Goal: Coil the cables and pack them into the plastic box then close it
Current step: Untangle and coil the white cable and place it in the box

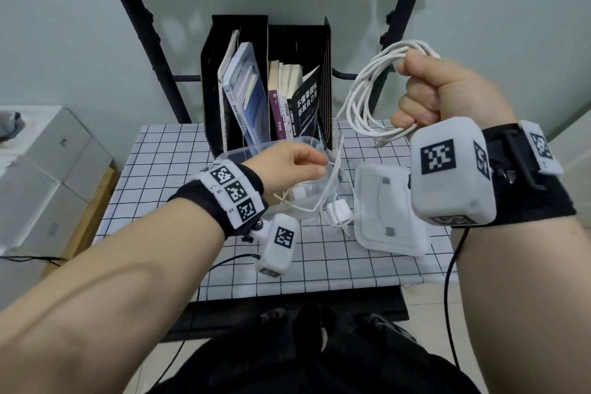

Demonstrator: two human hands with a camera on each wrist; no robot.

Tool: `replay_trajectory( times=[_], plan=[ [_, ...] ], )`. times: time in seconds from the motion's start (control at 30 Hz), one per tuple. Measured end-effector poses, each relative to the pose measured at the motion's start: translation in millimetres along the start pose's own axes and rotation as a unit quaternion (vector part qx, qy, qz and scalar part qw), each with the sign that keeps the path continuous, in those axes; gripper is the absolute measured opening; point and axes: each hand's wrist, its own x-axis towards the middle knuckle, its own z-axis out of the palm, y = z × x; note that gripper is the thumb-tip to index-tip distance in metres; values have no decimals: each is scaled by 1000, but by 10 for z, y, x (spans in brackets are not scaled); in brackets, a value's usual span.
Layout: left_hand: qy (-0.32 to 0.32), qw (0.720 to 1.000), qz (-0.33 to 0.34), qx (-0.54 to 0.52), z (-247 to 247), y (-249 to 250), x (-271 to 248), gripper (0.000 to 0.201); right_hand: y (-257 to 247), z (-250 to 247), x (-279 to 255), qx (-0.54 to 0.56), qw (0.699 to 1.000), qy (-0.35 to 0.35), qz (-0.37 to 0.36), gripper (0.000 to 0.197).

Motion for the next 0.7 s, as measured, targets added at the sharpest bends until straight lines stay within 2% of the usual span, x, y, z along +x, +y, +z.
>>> replay_trajectory(
  times=[0.23,0.43,0.63,0.7],
  plan=[
    [54,998,11,1,130,84,145,18,30,37,-13,5,1000,-6,-3,17],
    [51,998,-5,-47,146,76,158,17,41,18,-18,8,1000,-1,0,19],
    [110,991,26,-68,182,161,130,33,65,69,-13,9,1000,-5,1,19],
    [93,989,44,-105,191,203,101,22,68,63,-13,8,1000,-3,1,19]
  ],
)
